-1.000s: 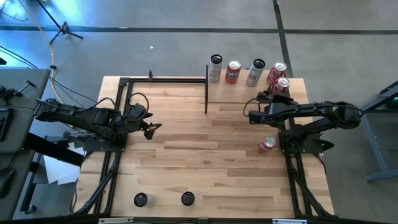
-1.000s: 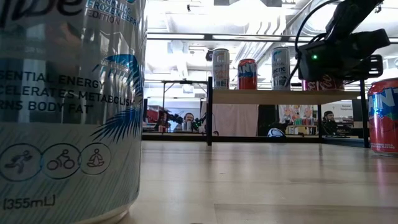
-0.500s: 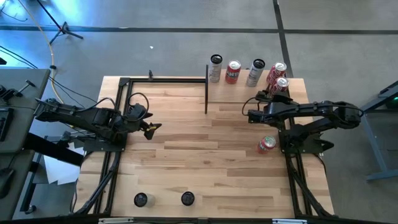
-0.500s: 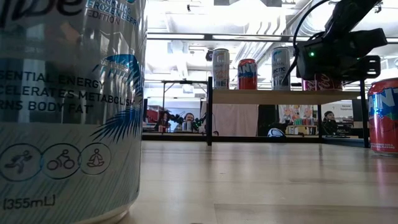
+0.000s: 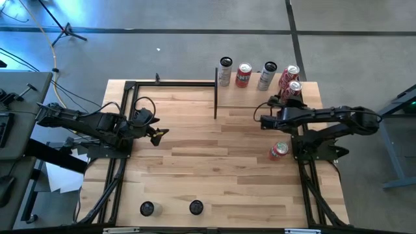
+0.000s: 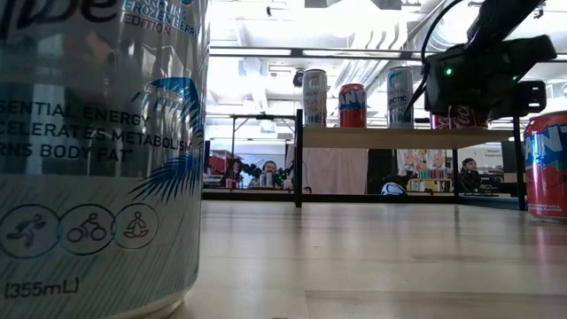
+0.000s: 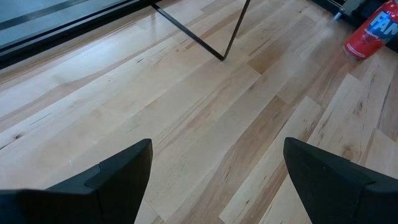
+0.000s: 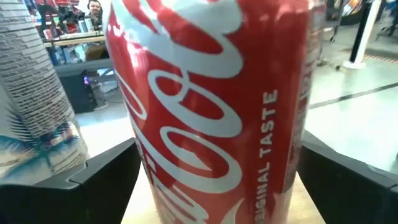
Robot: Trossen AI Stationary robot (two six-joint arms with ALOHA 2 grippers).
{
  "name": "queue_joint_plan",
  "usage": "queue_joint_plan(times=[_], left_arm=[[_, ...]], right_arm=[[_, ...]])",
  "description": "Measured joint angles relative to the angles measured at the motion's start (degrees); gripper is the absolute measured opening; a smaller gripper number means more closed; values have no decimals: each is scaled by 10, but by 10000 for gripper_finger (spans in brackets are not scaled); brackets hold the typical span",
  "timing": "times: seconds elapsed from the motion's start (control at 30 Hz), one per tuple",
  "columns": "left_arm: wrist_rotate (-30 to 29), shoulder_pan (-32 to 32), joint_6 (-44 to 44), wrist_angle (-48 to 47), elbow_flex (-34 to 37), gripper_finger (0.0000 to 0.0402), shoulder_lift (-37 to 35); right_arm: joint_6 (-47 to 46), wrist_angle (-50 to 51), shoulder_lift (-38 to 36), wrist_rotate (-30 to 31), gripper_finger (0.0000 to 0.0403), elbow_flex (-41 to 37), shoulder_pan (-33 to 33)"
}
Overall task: Place canned beverage on shelf
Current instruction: Put the red white soda can on the shelf aligned with the other red white soda can, then put the white blue soda can on the shelf aligned with the other white blue soda can
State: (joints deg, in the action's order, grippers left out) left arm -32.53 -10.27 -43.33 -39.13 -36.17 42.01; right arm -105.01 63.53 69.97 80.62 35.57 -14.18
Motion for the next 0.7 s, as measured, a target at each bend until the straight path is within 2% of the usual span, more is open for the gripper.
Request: queue_joint_plan(times=[0.27,0.43,0.57,0.7], left_arm=[[0,0,0,0,0,337,0],[0,0,0,0,0,337,0],[0,0,0,0,0,337,0],[0,0,0,0,0,337,0]], right_arm=[[1,30,-59,-81,400,0,33],[37,36,-98,-120,400,1,75],[50,77,-120,-159,400,29,103],[50,149,-131,-236,400,74,121]])
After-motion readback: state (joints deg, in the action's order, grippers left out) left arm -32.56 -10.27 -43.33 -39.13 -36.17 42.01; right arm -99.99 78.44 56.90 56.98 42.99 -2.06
